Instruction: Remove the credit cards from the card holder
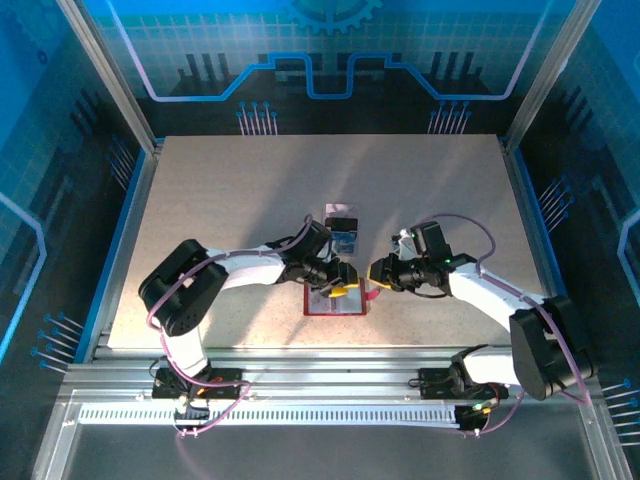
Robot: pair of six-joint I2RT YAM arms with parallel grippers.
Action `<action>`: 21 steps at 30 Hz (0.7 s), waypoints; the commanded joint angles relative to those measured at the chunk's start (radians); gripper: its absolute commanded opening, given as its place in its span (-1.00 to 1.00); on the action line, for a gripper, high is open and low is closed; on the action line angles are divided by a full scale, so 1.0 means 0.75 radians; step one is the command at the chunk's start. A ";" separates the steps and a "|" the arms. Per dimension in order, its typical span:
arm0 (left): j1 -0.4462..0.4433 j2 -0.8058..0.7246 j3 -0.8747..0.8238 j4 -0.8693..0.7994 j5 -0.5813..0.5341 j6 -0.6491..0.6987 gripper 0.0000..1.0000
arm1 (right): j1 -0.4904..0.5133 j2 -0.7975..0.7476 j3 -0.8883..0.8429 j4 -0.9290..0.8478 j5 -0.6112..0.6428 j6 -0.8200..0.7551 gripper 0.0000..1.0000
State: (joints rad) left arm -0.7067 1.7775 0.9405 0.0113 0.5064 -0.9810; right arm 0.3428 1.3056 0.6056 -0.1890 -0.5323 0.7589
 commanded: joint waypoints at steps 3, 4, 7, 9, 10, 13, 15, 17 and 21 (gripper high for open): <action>0.049 -0.123 -0.063 -0.062 -0.027 0.041 -0.14 | 0.061 0.067 0.046 0.032 -0.022 0.025 -0.46; 0.059 -0.138 -0.078 -0.063 -0.027 0.043 -0.14 | 0.073 0.078 0.053 0.037 -0.020 0.029 -0.46; 0.092 -0.188 -0.131 -0.064 -0.027 0.047 -0.14 | 0.113 0.126 0.077 0.062 -0.015 0.043 -0.47; 0.118 -0.226 -0.170 -0.071 -0.032 0.053 -0.14 | 0.148 0.164 0.098 0.079 -0.012 0.055 -0.47; 0.129 -0.241 -0.186 -0.075 -0.033 0.056 -0.14 | 0.163 0.181 0.108 0.087 -0.010 0.061 -0.47; 0.167 -0.289 -0.240 -0.080 -0.032 0.068 -0.14 | 0.216 0.236 0.137 0.116 -0.003 0.081 -0.47; 0.195 -0.307 -0.277 -0.082 -0.030 0.077 -0.14 | 0.252 0.279 0.156 0.139 0.002 0.097 -0.47; 0.219 -0.320 -0.305 -0.080 -0.027 0.084 -0.14 | 0.282 0.319 0.173 0.158 0.000 0.111 -0.47; 0.250 -0.328 -0.343 -0.088 -0.033 0.089 -0.16 | 0.337 0.392 0.199 0.199 0.002 0.140 -0.48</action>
State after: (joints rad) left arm -0.5331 1.5547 0.7071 -0.0250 0.4870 -0.9394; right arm 0.5682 1.5665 0.7280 -0.0734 -0.5316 0.8345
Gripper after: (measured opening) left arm 0.424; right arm 0.262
